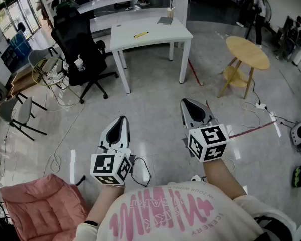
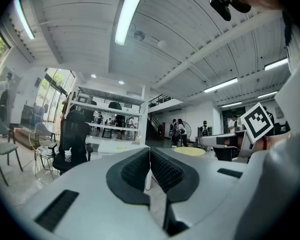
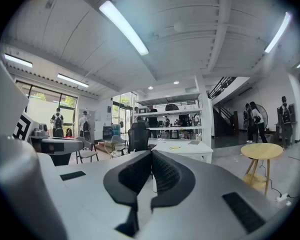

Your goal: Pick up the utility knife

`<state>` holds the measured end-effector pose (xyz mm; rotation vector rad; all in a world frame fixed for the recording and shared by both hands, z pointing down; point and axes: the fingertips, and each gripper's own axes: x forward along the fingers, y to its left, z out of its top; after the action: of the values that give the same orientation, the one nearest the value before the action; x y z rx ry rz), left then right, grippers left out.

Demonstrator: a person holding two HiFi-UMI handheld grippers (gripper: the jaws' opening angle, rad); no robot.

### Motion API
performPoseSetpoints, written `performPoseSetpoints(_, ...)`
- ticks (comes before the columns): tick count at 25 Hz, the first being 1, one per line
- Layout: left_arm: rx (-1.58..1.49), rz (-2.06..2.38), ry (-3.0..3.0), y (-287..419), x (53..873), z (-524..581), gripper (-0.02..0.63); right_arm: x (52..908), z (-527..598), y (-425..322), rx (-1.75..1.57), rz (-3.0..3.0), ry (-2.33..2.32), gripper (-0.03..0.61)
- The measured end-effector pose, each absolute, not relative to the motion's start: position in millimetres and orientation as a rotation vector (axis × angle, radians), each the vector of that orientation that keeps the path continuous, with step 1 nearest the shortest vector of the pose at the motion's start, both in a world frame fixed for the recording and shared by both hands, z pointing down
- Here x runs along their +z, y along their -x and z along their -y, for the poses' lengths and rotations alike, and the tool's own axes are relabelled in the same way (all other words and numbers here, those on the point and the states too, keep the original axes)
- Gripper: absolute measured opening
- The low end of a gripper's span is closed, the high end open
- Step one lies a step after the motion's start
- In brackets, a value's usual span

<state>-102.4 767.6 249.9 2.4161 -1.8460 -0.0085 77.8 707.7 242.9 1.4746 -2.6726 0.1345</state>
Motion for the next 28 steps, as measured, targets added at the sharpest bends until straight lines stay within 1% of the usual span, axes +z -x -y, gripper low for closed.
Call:
performPoseSetpoints(10, -0.028, 1.859, -2.4, 82, 251, -752, 0.025, 248, -694, -100, 0.111, 2.665, -1.448, 0.015)
performPoseSetpoints(19, -0.093, 1.84, -2.355, 40, 265, -736, 0.025, 260, -668, -137, 0.144, 2.691, -1.387, 0.015)
performPoseSetpoints(28, -0.138, 1.765, -2.308, 25, 311, -702, 0.025, 302, -632, -154, 0.172, 2.669, -1.356, 0.015)
